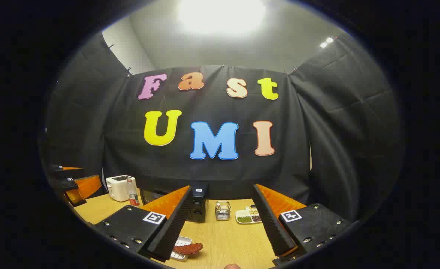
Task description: Open the electric oven with the left hand, put the food in, and close the electric oven.
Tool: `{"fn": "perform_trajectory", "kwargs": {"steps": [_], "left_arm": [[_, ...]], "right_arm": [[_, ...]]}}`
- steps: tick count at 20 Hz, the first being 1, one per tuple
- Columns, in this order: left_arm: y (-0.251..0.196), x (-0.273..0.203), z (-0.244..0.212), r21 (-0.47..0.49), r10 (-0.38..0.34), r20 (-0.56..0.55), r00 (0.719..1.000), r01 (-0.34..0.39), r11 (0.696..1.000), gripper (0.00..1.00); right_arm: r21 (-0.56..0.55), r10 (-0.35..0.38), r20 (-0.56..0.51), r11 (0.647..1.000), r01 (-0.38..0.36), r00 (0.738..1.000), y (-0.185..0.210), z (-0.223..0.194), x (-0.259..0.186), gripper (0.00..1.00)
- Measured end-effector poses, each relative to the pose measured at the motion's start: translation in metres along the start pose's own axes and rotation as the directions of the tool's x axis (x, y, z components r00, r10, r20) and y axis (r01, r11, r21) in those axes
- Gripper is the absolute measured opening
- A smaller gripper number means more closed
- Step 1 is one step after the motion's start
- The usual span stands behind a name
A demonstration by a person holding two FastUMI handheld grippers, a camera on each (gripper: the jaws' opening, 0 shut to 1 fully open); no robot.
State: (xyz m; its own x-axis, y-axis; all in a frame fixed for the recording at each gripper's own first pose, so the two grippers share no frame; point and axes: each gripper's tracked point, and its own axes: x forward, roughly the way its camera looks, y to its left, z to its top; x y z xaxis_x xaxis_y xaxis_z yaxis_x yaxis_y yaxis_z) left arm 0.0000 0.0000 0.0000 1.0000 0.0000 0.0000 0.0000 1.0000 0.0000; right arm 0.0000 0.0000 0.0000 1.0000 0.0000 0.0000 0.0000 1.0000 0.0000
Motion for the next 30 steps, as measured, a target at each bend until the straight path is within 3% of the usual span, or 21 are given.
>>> {"fn": "perform_trajectory", "kwargs": {"steps": [7, 18, 26, 28, 30], "left_arm": [[-0.013, -0.005, 0.007, 0.002, -0.002, 0.006, 1.0, 0.002, 1.0, 0.97], [-0.035, -0.005, 0.012, 0.02, 0.019, 0.027, 0.999, -0.019, 1.0, 1.0], [-0.043, 0.037, 0.018, 0.022, 0.046, 0.042, 0.998, -0.047, 0.999, 1.0], [-0.039, 0.054, 0.021, 0.014, 0.053, 0.047, 0.997, -0.054, 0.998, 0.9], [-0.039, 0.073, 0.021, 0.01, 0.047, 0.048, 0.998, -0.048, 0.999, 1.0]], "right_arm": [[0.001, 0.008, -0.003, 1.0, -0.008, 1.0, -0.01, 0.002, -0.001, 0.96], [0.003, 0.041, -0.001, 0.999, -0.041, 0.999, -0.026, -0.002, -0.001, 0.96], [0.049, 0.1, 0.001, 0.994, -0.1, 0.995, -0.026, -0.014, -0.002, 0.96], [0.033, 0.101, 0.007, 0.994, -0.101, 0.995, -0.026, -0.014, 0.001, 0.96], [0.021, 0.09, -0.004, 0.996, -0.09, 0.996, -0.028, -0.019, 0.008, 0.96]]}}
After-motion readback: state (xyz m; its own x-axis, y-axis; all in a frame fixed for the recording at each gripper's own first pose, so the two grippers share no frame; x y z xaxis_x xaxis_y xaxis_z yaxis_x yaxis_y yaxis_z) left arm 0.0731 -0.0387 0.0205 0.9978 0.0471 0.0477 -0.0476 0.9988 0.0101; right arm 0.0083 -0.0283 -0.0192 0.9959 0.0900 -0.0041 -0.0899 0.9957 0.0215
